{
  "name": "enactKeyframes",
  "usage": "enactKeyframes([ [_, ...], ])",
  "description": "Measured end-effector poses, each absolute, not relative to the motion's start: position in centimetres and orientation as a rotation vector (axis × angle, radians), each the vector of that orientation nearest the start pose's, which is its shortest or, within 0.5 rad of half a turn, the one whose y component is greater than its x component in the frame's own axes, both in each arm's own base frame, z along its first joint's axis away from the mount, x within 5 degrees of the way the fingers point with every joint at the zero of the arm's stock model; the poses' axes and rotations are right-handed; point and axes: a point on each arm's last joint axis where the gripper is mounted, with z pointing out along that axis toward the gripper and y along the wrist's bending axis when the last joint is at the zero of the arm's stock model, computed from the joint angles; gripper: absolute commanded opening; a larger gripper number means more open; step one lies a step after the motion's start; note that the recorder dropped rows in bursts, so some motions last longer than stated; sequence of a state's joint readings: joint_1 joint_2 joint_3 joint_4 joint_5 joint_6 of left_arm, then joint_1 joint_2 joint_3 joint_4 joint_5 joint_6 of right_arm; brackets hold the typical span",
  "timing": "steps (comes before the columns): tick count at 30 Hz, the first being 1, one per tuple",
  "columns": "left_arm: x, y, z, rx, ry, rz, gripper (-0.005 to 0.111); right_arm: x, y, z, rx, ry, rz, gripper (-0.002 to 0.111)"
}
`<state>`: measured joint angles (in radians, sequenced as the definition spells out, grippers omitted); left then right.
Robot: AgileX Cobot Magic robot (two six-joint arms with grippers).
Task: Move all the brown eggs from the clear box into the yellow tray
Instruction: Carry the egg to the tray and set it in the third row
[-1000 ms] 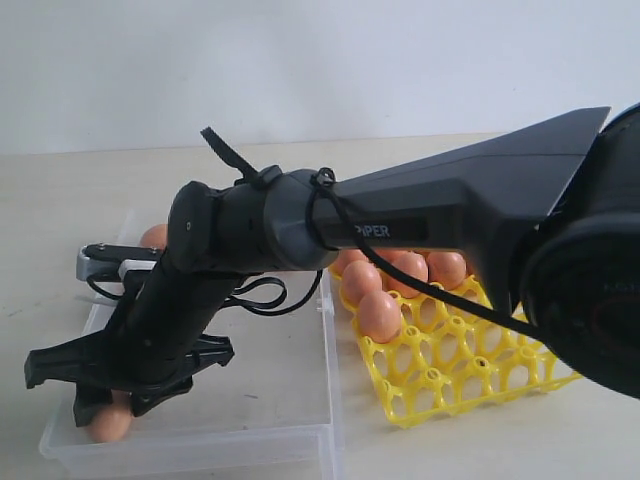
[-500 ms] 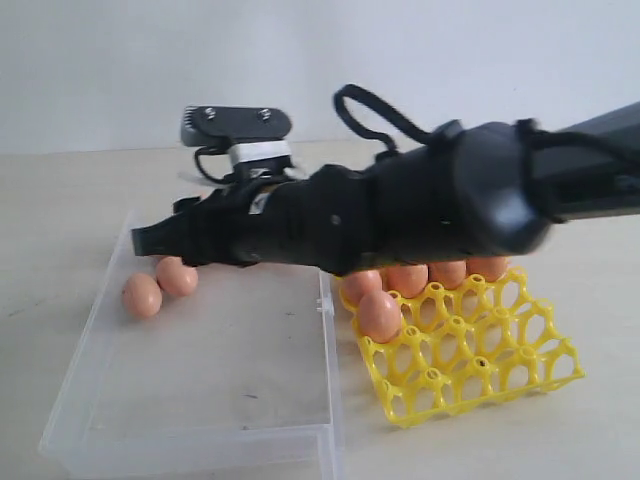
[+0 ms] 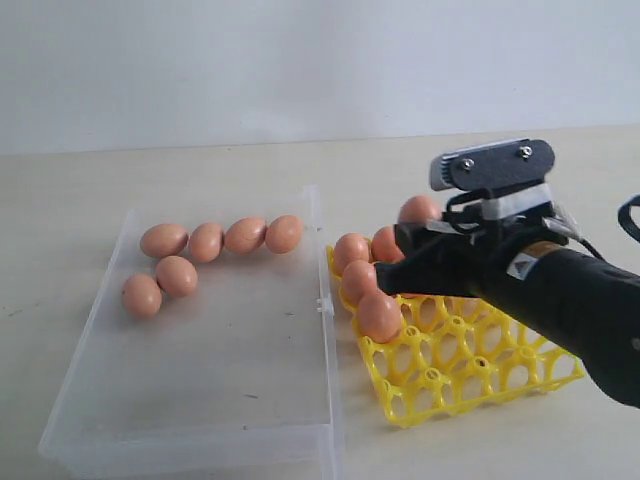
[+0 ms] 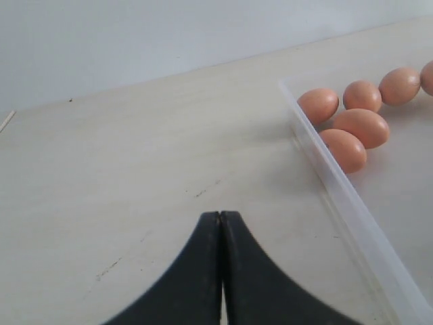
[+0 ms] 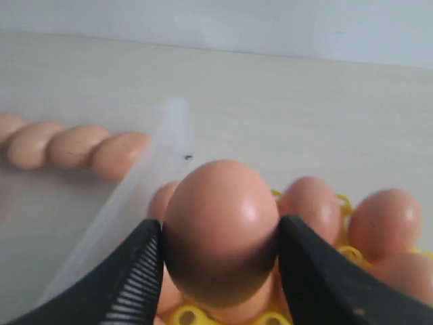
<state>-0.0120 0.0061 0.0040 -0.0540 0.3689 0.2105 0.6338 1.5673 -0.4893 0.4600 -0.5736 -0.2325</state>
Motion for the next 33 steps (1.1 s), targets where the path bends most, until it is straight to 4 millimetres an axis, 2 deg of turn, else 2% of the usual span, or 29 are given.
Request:
enactKeyframes([
  [6, 5.3, -0.2, 17.8, 0.174, 1.855, 0.084, 0.000, 22.6, 12.5, 15.3, -0.309, 2.046, 0.196, 0.000],
  [23, 5.3, -0.2, 17.8, 0.174, 1.855, 0.084, 0.000, 23.1, 13.1, 11.0, -0.190, 2.156, 0.282, 0.000],
  [28, 5.3, -0.2, 17.8, 0.174, 1.855, 0.084, 0.000, 23.0, 13.3, 10.7, -0.207, 2.165, 0.309, 0.000],
  [30, 5.3, -0.2, 17.8, 0.174, 1.855, 0.084, 0.000, 23.0, 13.3, 10.7, -0.207, 2.165, 0.309, 0.008],
  [31, 5.3, -0.2, 17.8, 0.174, 1.855, 0.084, 0.000, 23.0, 13.3, 10.7, -0.211, 2.164, 0.311, 0.016],
  [33, 5.3, -0.2, 17.8, 0.174, 1.855, 0.084, 0.000, 23.0, 13.4, 10.7, -0.233, 2.166, 0.315, 0.040],
])
